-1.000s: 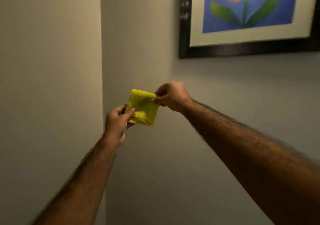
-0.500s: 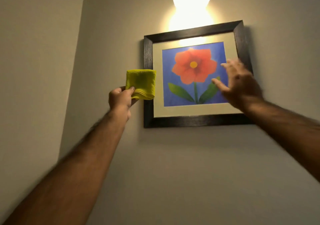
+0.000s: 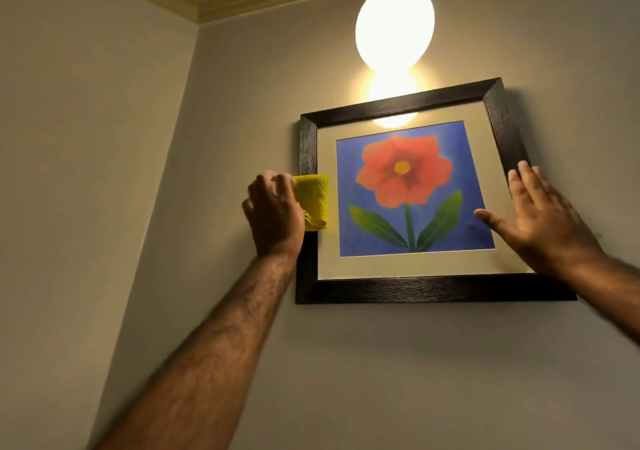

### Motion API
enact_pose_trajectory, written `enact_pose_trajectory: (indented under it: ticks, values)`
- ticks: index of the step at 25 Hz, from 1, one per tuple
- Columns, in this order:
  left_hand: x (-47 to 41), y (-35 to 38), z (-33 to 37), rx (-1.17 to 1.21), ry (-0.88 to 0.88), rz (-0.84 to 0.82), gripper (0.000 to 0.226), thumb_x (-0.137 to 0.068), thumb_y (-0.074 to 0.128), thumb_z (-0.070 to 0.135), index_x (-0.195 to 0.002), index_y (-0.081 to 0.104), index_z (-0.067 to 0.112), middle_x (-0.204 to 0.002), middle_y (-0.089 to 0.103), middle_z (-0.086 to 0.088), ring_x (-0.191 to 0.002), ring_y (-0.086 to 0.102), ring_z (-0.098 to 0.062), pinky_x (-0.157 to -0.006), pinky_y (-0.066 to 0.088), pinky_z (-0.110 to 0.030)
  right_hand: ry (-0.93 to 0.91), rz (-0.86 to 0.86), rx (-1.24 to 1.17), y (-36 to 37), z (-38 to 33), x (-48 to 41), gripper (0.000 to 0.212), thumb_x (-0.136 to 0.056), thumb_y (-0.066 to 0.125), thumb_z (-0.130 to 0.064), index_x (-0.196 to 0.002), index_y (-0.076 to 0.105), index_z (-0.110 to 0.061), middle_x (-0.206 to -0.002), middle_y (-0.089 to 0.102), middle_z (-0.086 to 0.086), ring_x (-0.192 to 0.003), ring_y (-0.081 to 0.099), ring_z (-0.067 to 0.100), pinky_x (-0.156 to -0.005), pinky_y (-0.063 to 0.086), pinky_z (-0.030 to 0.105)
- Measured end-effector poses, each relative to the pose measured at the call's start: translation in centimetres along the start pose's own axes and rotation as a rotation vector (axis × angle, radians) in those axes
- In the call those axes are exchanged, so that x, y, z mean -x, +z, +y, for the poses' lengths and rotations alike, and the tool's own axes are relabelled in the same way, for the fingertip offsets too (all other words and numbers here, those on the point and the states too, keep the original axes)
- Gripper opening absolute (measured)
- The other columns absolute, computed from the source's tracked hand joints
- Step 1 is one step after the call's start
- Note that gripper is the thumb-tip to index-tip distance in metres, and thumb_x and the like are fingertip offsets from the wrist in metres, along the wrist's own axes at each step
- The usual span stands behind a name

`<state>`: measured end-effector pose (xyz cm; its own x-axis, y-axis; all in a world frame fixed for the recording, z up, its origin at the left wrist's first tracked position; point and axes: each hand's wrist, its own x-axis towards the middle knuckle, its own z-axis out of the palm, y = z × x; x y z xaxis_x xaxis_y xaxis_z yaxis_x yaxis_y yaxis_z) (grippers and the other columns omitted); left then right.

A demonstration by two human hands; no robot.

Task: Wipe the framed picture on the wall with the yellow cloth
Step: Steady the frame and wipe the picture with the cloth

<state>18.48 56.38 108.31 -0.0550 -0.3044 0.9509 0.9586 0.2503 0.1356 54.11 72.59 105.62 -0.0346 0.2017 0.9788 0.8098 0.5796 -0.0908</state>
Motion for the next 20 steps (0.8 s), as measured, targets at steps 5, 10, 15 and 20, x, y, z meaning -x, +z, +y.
enact_pose_trajectory:
  ticks: [5, 10, 15, 20]
  values:
    - [1.4, 1.0, -0.6, 0.143, 0.298, -0.382, 0.049, -0.1, 0.04, 0.006, -0.148, 0.042, -0.001, -0.157, 0.04, -0.02, -0.149, 0.035, -0.033, -0.124, 0.027, -0.04, -0.005, 0.063, -0.025, 2.0, -0.3, 0.4, 0.11, -0.082, 0.013, -0.086, -0.161, 0.004, -0.01, -0.172, -0.006, 0.005, -0.159, -0.005, 0.018, -0.128, 0.007, 0.041]
    - [9.4, 0.3, -1.8, 0.202, 0.297, -0.369, 0.081, -0.1, 0.031, 0.06, -0.158, 0.019, 0.006, -0.169, 0.014, -0.009, -0.158, 0.008, -0.021, -0.128, 0.014, -0.038, -0.041, 0.123, 0.044, 3.1, 0.1, 1.1, 0.109, -0.084, 0.012, -0.085, -0.16, 0.004, -0.007, -0.171, -0.003, 0.009, -0.159, -0.002, 0.021, -0.128, 0.006, 0.04]
    - [14.5, 0.0, -2.5, 0.157, 0.269, -0.376, 0.089, -0.096, 0.025, 0.072, -0.16, 0.009, 0.012, -0.171, 0.006, -0.005, -0.158, 0.004, -0.019, -0.128, 0.014, -0.039, -0.052, 0.146, 0.036, 3.6, 0.3, 0.9, 0.109, -0.084, 0.012, -0.085, -0.16, 0.004, -0.007, -0.171, -0.003, 0.009, -0.159, -0.001, 0.021, -0.128, 0.006, 0.038]
    - [4.6, 2.3, -0.6, 0.179, 0.218, -0.419, 0.107, -0.084, 0.009, 0.084, -0.16, 0.009, 0.008, -0.17, 0.001, -0.008, -0.158, -0.001, -0.02, -0.128, 0.004, -0.036, -0.053, 0.165, 0.041, 3.7, 0.3, 0.8, 0.11, -0.084, 0.012, -0.086, -0.161, 0.003, -0.007, -0.171, -0.004, 0.008, -0.159, -0.001, 0.021, -0.127, 0.004, 0.037]
